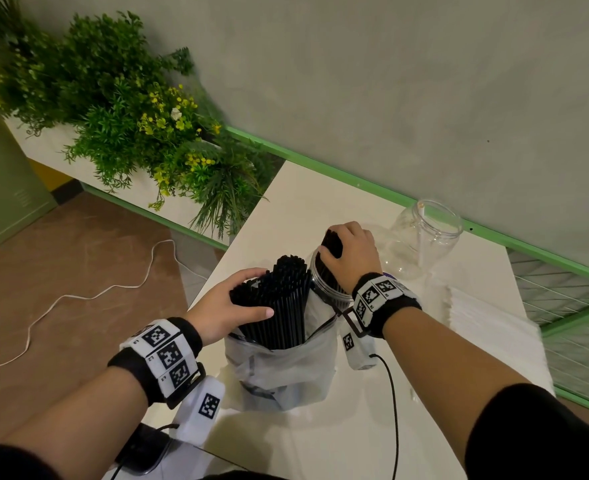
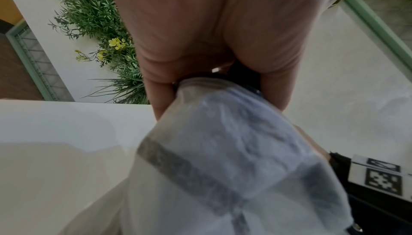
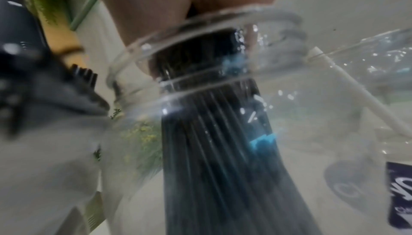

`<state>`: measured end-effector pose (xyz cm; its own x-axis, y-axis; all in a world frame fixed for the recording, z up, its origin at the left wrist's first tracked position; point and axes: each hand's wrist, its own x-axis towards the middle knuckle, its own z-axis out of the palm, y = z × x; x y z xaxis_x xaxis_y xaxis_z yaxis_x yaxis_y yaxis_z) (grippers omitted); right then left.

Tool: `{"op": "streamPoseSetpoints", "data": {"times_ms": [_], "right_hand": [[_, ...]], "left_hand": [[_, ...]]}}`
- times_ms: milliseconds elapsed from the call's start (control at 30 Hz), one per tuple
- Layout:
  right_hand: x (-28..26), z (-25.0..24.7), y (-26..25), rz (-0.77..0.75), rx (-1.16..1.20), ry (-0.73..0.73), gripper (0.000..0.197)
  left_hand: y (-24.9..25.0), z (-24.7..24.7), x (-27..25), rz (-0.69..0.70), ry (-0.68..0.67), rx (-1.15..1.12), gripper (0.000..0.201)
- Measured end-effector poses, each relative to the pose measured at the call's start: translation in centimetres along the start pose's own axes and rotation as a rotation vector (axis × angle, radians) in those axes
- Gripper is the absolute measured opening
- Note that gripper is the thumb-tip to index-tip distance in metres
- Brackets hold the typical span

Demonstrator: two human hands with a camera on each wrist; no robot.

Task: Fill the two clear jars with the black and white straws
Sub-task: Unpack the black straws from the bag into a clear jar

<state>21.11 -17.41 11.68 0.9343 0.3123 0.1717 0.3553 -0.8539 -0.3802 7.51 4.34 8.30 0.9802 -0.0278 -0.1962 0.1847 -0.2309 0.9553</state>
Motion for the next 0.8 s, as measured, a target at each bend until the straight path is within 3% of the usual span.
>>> {"op": "streamPoseSetpoints", "data": {"times_ms": [167,233,333,433,533,600,700,800], "right_hand": [[-0.1,-1.4,0.8,-0.048,0.223,0.240,0.023],[0.0,-2.3,1.5,-0.061,0.271,0.274,0.028],[0.0,-2.8,2.8,-0.028,0.288,0.191,0.043],[-0.1,-2.2,4.1,-0.018,0.200,0.088,0.040],[0.0,-2.1,4.1,-0.038,0.175,0.122,0.036],[0.1,-2.3,3.6,-0.105,0.128,0.142,0.040],[0.2,-2.3,2.7,-0.252,-0.096,-0.014,0.051],[0.9,-1.9,2.6,-0.298,-0.218,-0.125,0.042]], "left_hand": [[0.0,0.0,0.0,0.002,-0.012,-0.007,0.074],[-0.1,-0.1,0.0,0.009,-0.026,-0.013,0.071],[-0.1,-0.1,-0.2,0.020,-0.037,-0.026,0.068],[0.1,-0.1,-0.3,0.024,-0.034,-0.019,0.068],[0.1,-0.1,-0.4,0.026,-0.032,-0.014,0.069],[0.0,-0.2,-0.5,0.020,-0.031,-0.016,0.069],[0.1,-0.1,-0.6,0.014,-0.026,-0.010,0.069],[0.3,0.0,-0.7,0.009,-0.014,0.003,0.067]]}}
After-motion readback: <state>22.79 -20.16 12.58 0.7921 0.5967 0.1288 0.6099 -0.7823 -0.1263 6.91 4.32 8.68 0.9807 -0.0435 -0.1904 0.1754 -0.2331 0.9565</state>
